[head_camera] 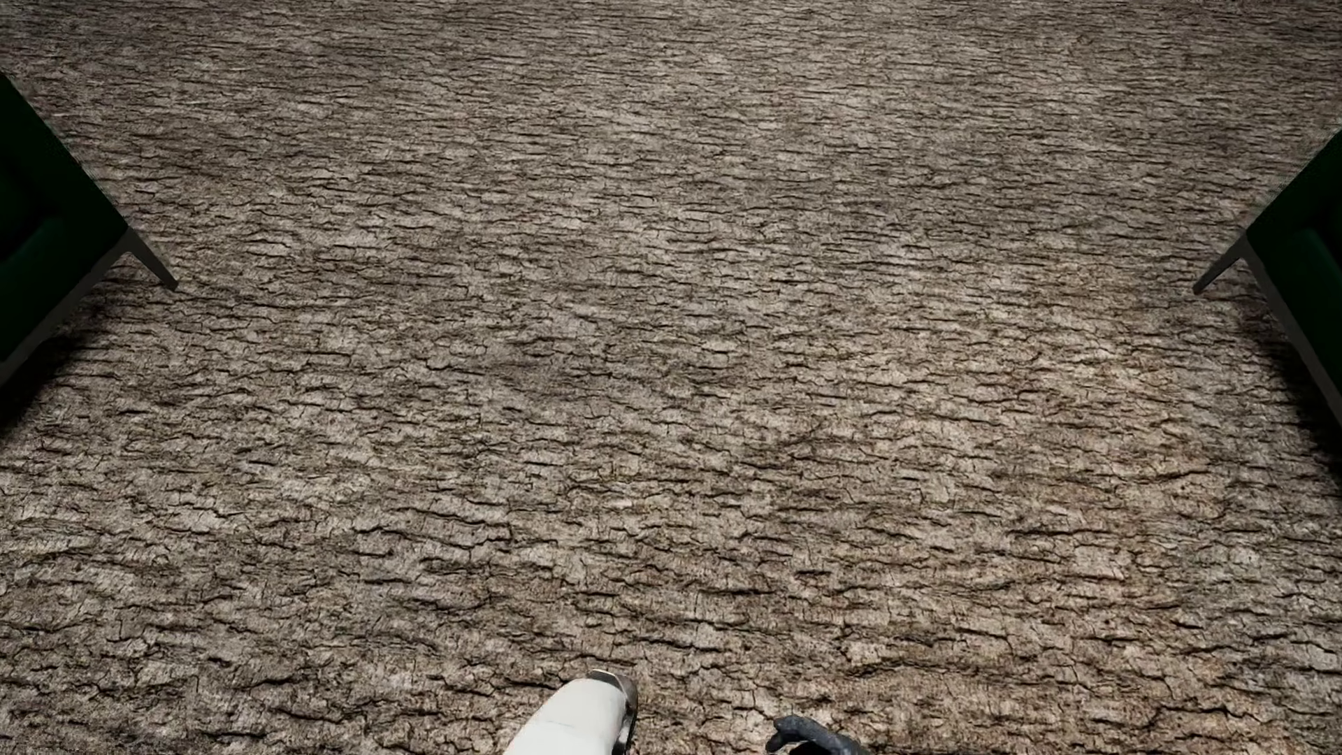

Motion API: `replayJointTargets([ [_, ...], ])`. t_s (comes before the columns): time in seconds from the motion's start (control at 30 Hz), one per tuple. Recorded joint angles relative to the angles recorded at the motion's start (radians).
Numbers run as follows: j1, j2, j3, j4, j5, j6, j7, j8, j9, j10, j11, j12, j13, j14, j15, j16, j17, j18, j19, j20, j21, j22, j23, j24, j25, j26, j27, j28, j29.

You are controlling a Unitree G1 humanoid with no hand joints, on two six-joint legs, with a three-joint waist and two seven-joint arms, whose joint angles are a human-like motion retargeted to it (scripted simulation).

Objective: Move towards the yellow chair

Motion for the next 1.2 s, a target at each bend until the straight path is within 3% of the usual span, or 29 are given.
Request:
replayJointTargets([
  [0.1,-0.051,0.075,0.061,0.000,-0.039,-0.014,0.000,0.000,0.001,0.138,0.024,0.008,0.008,-0.011,0.066,0.011,-0.004,0.000,0.000,-0.015,0.043,0.006,0.031,0.000,0.000,0.000,0.000,0.000,0.000],
  [0.13,-0.057,0.070,0.074,-0.018,-0.072,-0.040,0.000,0.000,-0.003,0.203,0.070,-0.003,0.026,-0.036,0.157,0.013,0.015,0.000,0.000,-0.041,0.043,0.025,0.070,0.000,0.000,0.000,0.000,0.000,0.000],
  [0.2,0.019,0.010,0.053,-0.046,-0.097,-0.038,0.000,0.000,-0.017,0.268,0.300,-0.009,0.109,-0.122,0.455,0.008,0.025,0.000,0.000,-0.005,0.037,0.024,0.076,0.000,0.000,0.000,0.000,0.000,0.000],
  [0.23,0.074,-0.068,-0.003,-0.076,-0.101,-0.038,0.000,0.000,-0.006,0.261,0.480,-0.022,0.122,-0.157,0.581,0.002,0.017,0.000,0.000,0.017,0.080,0.019,0.085,0.000,0.000,0.000,0.000,0.000,0.000],
  [0.3,0.206,-0.301,-0.071,-0.096,-0.097,-0.021,0.000,0.000,0.001,0.215,0.873,-0.050,0.157,-0.220,0.577,-0.004,0.006,0.000,0.000,0.022,0.113,-0.040,0.102,0.000,0.000,0.000,0.000,0.000,0.000],
  [0.33,0.288,-0.404,-0.153,-0.095,-0.069,0.001,0.000,0.000,0.013,0.162,0.942,-0.066,0.181,-0.222,0.574,-0.008,0.014,0.000,0.000,0.041,0.062,-0.083,0.111,0.000,0.000,0.000,0.000,0.000,0.000],
  [0.37,0.367,-0.506,-0.217,-0.094,-0.056,0.017,0.000,0.000,0.012,0.103,0.915,-0.085,0.213,-0.228,0.579,-0.002,0.003,0.000,0.000,0.033,0.041,-0.127,0.092,0.000,0.000,0.000,0.000,0.000,0.000],
  [0.47,0.643,-0.662,-0.370,-0.061,-0.025,0.056,0.000,0.000,0.022,-0.066,0.411,-0.112,0.259,-0.265,0.796,0.018,-0.019,0.000,0.000,0.084,0.089,-0.238,0.118,0.000,0.000,0.000,0.000,0.000,0.000],
  [0.5,0.706,-0.697,-0.406,-0.057,-0.028,0.057,0.000,0.000,0.014,-0.100,0.232,-0.132,0.279,-0.304,0.731,0.030,-0.024,0.000,0.000,0.087,0.084,-0.266,0.109,0.000,0.000,0.000,0.000,0.000,0.000],
  [0.57,0.818,-0.734,-0.427,-0.060,-0.026,0.061,0.000,0.000,-0.008,-0.124,0.043,-0.178,0.299,-0.385,0.276,0.046,-0.020,0.000,0.000,0.095,0.091,-0.282,0.140,0.000,0.000,0.000,0.000,0.000,0.000],
  [0.6,0.844,-0.757,-0.458,-0.057,-0.037,0.063,0.000,0.000,-0.011,-0.109,0.056,-0.186,0.304,-0.400,0.225,0.040,-0.020,0.000,0.000,0.120,0.111,-0.271,0.147,0.000,0.000,0.000,0.000,0.000,0.000],
  [0.67,0.885,-0.820,-0.487,-0.024,-0.007,0.096,0.000,0.000,-0.009,-0.030,0.157,-0.178,0.313,-0.293,0.643,0.019,-0.015,0.000,0.000,0.147,0.128,-0.227,0.160,0.000,0.000,0.000,0.000,0.000,0.000],
  [0.7,0.878,-0.821,-0.495,0.010,0.020,0.127,0.000,0.000,-0.003,0.072,0.244,-0.151,0.306,-0.142,0.755,-0.003,-0.013,0.000,0.000,0.158,0.142,-0.193,0.176,0.000,0.000,0.000,0.000,0.000,0.000],
  [0.73,0.842,-0.769,-0.471,0.033,0.051,0.142,0.000,0.000,-0.005,0.238,0.282,-0.119,0.305,0.061,0.753,-0.018,-0.015,0.000,0.000,0.139,0.147,-0.156,0.187,0.000,0.000,0.000,0.000,0.000,0.000],
  [0.77,0.742,-0.724,-0.440,0.045,0.082,0.141,0.000,0.000,-0.014,0.445,0.307,-0.088,0.305,0.188,0.735,-0.025,-0.006,0.000,0.000,0.124,0.115,-0.141,0.191,0.000,0.000,0.000,0.000,0.000,0.000],
  [0.8,0.650,-0.643,-0.406,0.067,0.106,0.149,0.000,0.000,-0.001,0.646,0.297,-0.070,0.291,0.112,0.684,-0.024,-0.014,0.000,0.000,0.078,0.118,-0.127,0.163,0.000,0.000,0.000,0.000,0.000,0.000],
  [0.83,0.560,-0.543,-0.354,0.074,0.104,0.140,0.000,0.000,0.010,0.761,0.265,-0.050,0.270,-0.054,0.610,-0.023,-0.016,0.000,0.000,0.057,0.109,-0.123,0.147,0.000,0.000,0.000,0.000,0.000,0.000],
  [0.87,0.468,-0.447,-0.291,0.060,0.087,0.109,0.000,0.000,0.013,0.795,0.225,-0.034,0.238,-0.166,0.542,-0.015,-0.019,0.000,0.000,0.041,0.122,-0.106,0.127,0.000,0.000,0.000,0.000,0.000,0.000],
  [0.9,0.377,-0.375,-0.225,0.056,0.073,0.082,0.000,0.000,0.000,0.741,0.189,-0.011,0.201,-0.217,0.469,-0.014,-0.018,0.000,0.000,0.060,0.114,-0.088,0.114,0.000,0.000,0.000,0.000,0.000,0.000],
  [0.97,0.279,-0.184,-0.126,0.060,0.037,0.045,0.000,0.000,0.004,0.458,0.083,0.028,0.135,-0.203,0.313,0.004,-0.053,0.000,0.000,0.053,0.116,-0.074,0.036,0.000,0.000,0.000,0.000,0.000,0.000],
  [1.07,0.200,-0.011,-0.051,0.072,0.012,0.024,0.000,0.000,-0.034,-0.037,0.021,0.053,0.033,0.017,0.115,0.021,-0.068,0.000,0.000,0.036,0.017,-0.039,0.010,0.000,0.000,0.000,0.000,0.000,0.000],
  [1.1,0.159,0.021,-0.052,0.074,0.013,0.015,0.000,0.000,-0.049,-0.451,0.022,0.054,0.012,0.110,0.102,0.023,-0.067,0.000,0.000,0.040,-0.026,-0.025,0.007,0.000,0.000,0.000,0.000,0.000,0.000],
  [1.13,0.119,0.049,-0.025,0.074,-0.008,0.008,0.000,0.000,-0.050,-0.115,0.044,0.053,0.002,0.030,0.127,0.027,-0.083,0.000,0.000,0.024,-0.033,-0.026,-0.019,0.000,0.000,0.000,0.000,0.000,0.000],
  [1.17,0.100,0.092,0.003,0.045,-0.038,-0.008,0.000,0.000,-0.038,-0.022,0.086,0.046,0.023,0.040,0.187,0.030,-0.084,0.000,0.000,0.006,-0.088,-0.012,-0.046,0.000,0.000,0.000,0.000,0.000,0.000],
  [1.2,0.080,0.079,0.022,0.023,-0.067,-0.027,0.000,0.000,-0.054,0.067,0.190,0.046,0.044,0.090,0.315,0.029,-0.065,0.000,0.000,0.001,-0.116,0.007,-0.030,0.000,0.000,0.000,0.000,0.000,0.000],
])
